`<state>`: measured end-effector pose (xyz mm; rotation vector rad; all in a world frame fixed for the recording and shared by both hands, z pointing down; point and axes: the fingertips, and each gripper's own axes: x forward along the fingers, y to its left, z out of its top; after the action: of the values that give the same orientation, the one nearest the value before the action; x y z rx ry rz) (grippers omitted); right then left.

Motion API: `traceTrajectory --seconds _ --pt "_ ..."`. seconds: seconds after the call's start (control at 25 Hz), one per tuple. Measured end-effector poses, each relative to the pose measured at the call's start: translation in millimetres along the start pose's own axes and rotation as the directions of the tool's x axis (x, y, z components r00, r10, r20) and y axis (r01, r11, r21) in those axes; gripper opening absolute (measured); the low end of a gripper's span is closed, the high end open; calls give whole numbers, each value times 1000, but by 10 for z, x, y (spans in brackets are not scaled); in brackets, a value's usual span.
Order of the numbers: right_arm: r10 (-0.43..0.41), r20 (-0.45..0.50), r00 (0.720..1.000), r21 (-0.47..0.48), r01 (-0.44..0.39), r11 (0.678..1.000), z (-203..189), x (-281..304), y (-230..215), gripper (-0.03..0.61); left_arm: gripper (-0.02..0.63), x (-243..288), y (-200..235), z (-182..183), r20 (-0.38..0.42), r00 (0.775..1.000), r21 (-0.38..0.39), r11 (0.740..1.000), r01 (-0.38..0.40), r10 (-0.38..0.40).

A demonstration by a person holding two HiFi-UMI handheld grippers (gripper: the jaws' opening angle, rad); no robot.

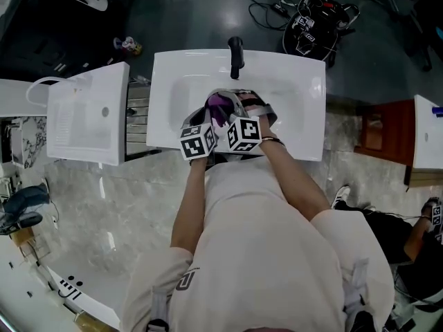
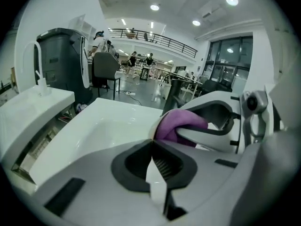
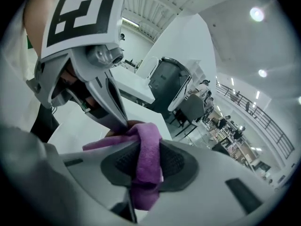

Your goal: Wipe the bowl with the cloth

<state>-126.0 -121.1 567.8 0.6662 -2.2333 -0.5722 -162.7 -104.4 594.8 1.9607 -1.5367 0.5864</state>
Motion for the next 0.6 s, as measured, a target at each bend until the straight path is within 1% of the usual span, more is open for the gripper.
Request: traceTrajectory --seconds 0.08,0.36,0.48,0.6 --pt "-20 -14 1000 15 20 1000 -48 0 -63 89 11 -7 55 -2 6 1000 -22 1000 -10 10" --pt "-47 -43 998 78 50 996 -183 -34 -181 89 12 -56 310 -90 -2 999 -119 992 -52 52" --pt "-62 -56 997 101 68 993 -232 -37 -232 89 12 -76 417 -116 -2 998 -140 988 -64 65" --pt "-77 -75 994 120 85 989 -303 -43 -258 89 12 -63 448 -144 -4 998 -149 987 -58 58"
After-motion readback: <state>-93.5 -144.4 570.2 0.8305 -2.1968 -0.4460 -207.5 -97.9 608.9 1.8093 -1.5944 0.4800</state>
